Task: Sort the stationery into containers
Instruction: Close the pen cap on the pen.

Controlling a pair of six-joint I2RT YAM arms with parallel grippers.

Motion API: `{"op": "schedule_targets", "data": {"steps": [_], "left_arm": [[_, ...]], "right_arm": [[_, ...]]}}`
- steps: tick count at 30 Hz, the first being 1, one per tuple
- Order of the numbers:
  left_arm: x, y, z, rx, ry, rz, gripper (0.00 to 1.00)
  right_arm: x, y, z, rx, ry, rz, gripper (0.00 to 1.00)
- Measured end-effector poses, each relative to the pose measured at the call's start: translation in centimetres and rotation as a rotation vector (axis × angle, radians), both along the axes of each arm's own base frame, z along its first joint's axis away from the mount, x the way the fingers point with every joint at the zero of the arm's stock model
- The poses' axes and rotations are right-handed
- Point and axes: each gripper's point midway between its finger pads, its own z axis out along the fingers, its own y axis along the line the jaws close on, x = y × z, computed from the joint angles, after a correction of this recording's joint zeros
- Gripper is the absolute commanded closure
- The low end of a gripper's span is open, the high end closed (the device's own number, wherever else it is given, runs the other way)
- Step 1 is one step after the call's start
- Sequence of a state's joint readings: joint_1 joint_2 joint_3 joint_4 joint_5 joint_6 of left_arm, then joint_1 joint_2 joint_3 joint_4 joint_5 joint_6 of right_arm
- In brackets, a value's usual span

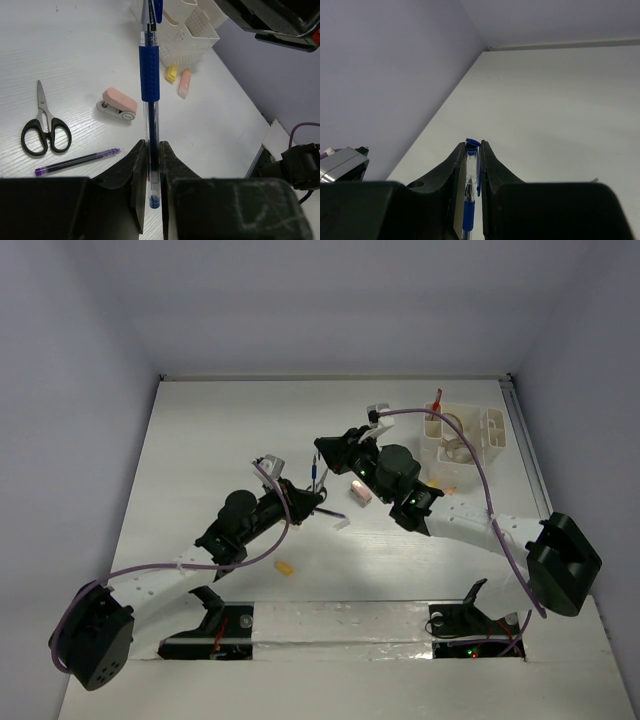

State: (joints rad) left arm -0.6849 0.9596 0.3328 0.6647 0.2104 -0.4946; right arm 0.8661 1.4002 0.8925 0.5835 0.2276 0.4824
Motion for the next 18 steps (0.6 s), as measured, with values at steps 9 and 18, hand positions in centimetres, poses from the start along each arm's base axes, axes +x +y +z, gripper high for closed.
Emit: {"op": "schedule_targets", "data": {"steps": [9, 18], "left_arm": [[-0.07, 0.06, 0.3, -0.006, -0.006, 0.0, 1.0], [-0.09, 0.05, 0.28, -0.006, -0.006, -0.003, 1.0]], "right_arm": [[-0.33, 0.33, -0.04, 0.0, 0.001, 0.012, 1.0], [-0.35, 0.35, -0.05, -0.007, -0.005, 0.012, 1.0]]}}
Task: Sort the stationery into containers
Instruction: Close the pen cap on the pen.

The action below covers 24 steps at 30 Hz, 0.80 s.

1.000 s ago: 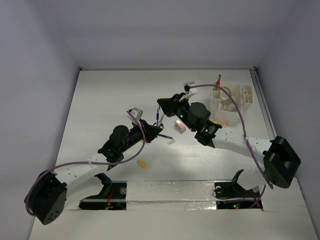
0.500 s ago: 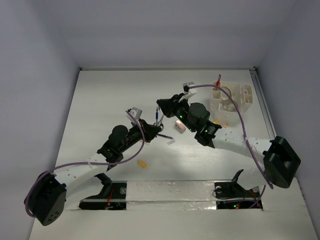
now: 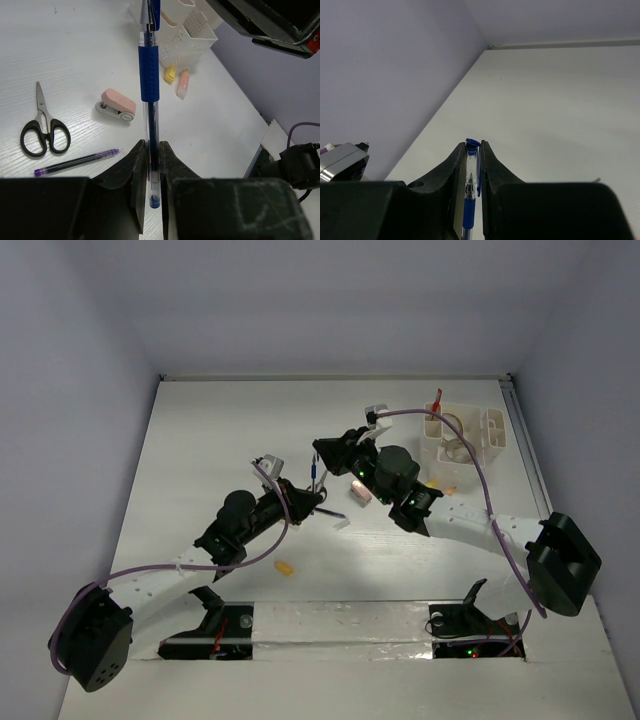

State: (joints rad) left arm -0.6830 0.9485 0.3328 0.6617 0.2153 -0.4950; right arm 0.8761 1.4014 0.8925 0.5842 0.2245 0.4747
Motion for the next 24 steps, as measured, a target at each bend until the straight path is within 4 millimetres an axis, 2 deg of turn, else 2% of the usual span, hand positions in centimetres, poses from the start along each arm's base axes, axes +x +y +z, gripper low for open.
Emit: {"op": "schedule_targets", "data": {"steps": [24], "left_arm": [[-0.14, -0.15, -0.26, 0.005, 0.007, -0.013, 1.0]], "right_arm": [[-0.03, -0.01, -0.04, -0.02, -0.014, -0.002, 1.0]]}}
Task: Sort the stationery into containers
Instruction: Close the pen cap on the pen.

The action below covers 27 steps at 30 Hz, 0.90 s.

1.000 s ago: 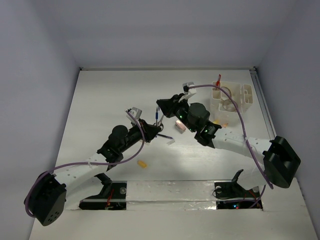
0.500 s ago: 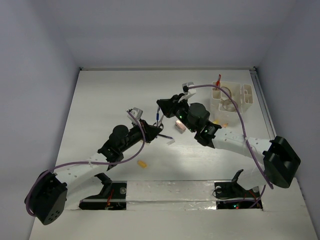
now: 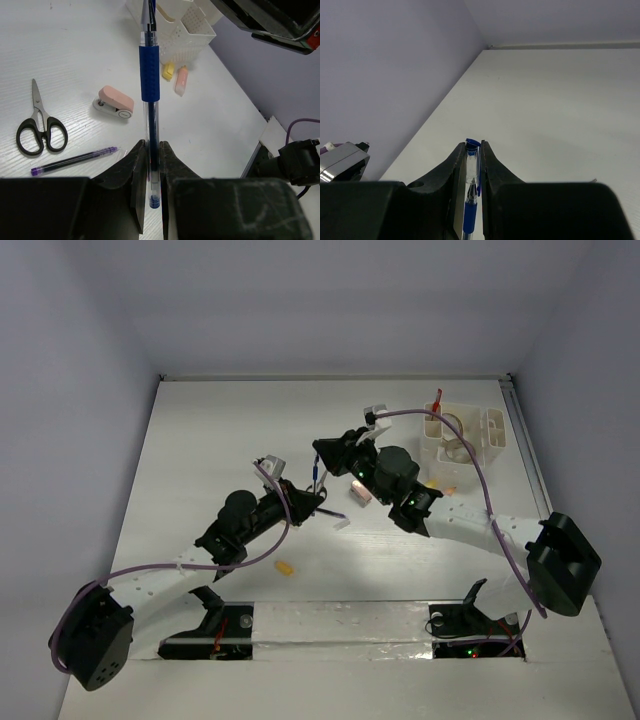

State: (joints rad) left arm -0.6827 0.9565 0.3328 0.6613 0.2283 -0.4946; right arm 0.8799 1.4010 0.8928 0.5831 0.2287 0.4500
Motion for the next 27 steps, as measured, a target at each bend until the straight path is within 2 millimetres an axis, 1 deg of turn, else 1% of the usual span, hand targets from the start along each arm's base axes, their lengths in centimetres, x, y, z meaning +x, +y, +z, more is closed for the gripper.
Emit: {"op": "schedule_targets", "data": {"steps": [6, 14, 18, 21, 23, 27], "left_arm": [[0.1, 0.1, 0.2, -0.004, -0.005, 0.006, 1.0], [0.0, 0.2, -0.1, 0.001, 0.004, 0.006, 1.0], [-0.3, 0.0, -0.3, -0.009, 0.027, -0.01, 1.0], [-0.4, 0.0, 0.1, -0.03, 0.03, -0.014, 1.0], [-0.5, -0.1, 0.0, -0.032, 0.044, -0.021, 1.0], [-0.7, -0.2, 0.2, -0.043, 0.055, -0.033, 1.0]], "right_arm": [[-0.2, 0.2, 0.0, 0.003, 0.002, 0.007, 1.0], [-0.6, 0.4, -0.5, 0.018, 0.011, 0.016, 1.0], [-1.0, 0.3, -1.0, 0.029, 0.004, 0.015, 1.0], [-1.6, 0.5, -2.2, 0.019, 0.014, 0.029, 1.0], [-2.0, 0.7, -2.3, 0.023, 0.01, 0.038, 1.0], [-2.2, 0.4, -2.2, 0.037, -0.001, 0.038, 1.0]]}}
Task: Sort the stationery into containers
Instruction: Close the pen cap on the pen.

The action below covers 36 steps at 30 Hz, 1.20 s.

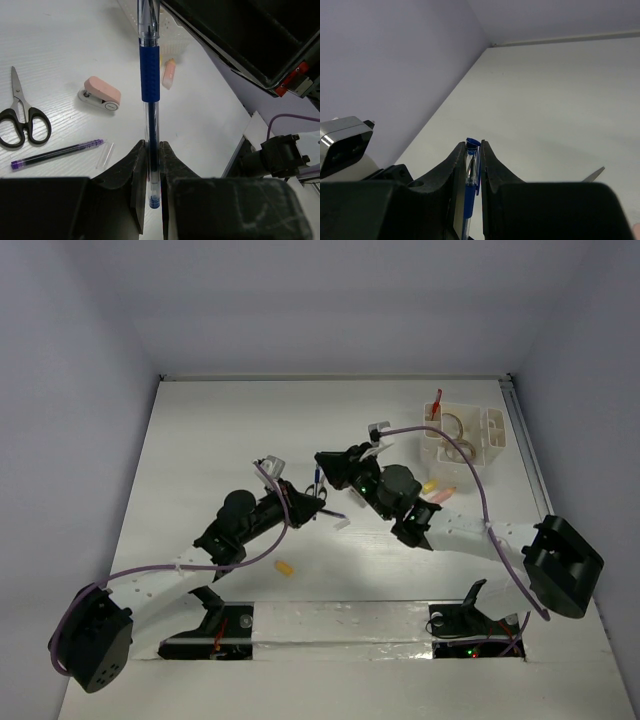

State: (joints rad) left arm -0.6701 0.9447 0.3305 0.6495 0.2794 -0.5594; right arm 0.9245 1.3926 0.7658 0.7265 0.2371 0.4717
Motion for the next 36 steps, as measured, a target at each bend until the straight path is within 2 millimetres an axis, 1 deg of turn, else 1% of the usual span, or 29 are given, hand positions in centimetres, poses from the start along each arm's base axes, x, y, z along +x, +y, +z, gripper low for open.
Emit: {"op": "schedule_targets", "data": {"steps": [5, 10, 15, 20, 28, 36], "left_arm": [[-0.4, -0.4, 0.4, -0.009, 0.007, -0.031, 1.0], [-0.8, -0.7, 1.6, -0.023, -0.006, -0.056, 1.0], [-1.4, -1.1, 2.6, -0.018, -0.005, -0.088, 1.0], [-2.0, -1.4, 2.7, 0.006, 0.023, -0.128, 1.0], [-2.8, -1.6, 1.1, 0.088, 0.104, -0.17, 1.0], [-2.8, -2.0, 0.6, 0.153, 0.145, -0.197, 1.0]], "right_arm": [[-0.5, -0.7, 0.3, 0.014, -0.006, 0.001, 1.0], [-1.3, -1.3, 1.6, 0.042, -0.015, 0.014, 1.0], [-2.1, -2.0, 2.2, 0.063, -0.009, 0.035, 1.0], [-2.7, -2.8, 1.7, 0.082, 0.015, 0.045, 1.0], [-3.5, -3.6, -0.9, 0.108, 0.07, 0.052, 1.0], [-3.8, -4.2, -1.6, 0.145, 0.086, 0.039, 1.0]]}}
